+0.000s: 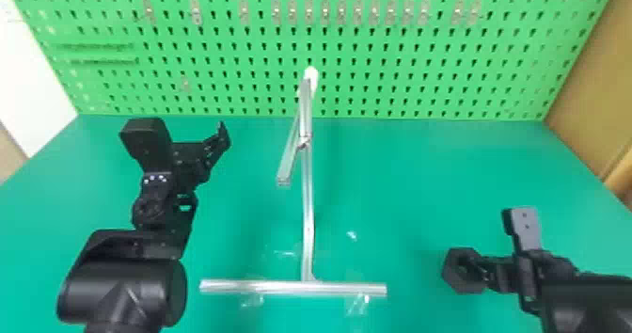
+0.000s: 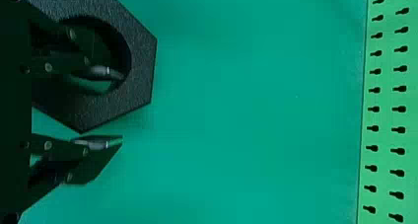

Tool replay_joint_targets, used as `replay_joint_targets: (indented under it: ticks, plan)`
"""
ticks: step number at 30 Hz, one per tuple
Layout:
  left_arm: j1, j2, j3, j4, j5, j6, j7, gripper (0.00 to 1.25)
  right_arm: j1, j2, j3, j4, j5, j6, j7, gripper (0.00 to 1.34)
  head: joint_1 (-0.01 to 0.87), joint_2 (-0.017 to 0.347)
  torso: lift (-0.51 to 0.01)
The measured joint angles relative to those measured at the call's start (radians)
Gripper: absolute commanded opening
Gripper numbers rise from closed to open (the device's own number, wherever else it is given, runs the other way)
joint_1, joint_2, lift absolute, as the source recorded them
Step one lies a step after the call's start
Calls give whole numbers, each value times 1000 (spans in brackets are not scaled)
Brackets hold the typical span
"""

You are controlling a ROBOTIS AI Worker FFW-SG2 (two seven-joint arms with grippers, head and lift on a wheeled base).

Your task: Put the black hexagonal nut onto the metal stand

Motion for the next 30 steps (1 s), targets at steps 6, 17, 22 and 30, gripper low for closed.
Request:
replay_joint_targets:
  ticks: [6, 17, 22, 30]
  plan:
    - [1, 0, 1, 0, 0, -1, 0, 1092, -10, -6, 32, -53, 45, 85, 0, 204, 693, 81, -1]
    - [1, 0, 1, 0, 0, -1, 0, 1092, -114, -73, 148, -309, 91, 390, 118, 192, 693, 81, -1]
    - [-1, 0, -2, 0, -3, 0, 0, 1092, -235, -134, 227, -380, 30, 510, 166, 193, 693, 81, -1]
    - [-7, 1, -5, 1, -9, 2, 0, 1092, -464, -215, 374, -402, -75, 589, 187, 193, 693, 81, -1]
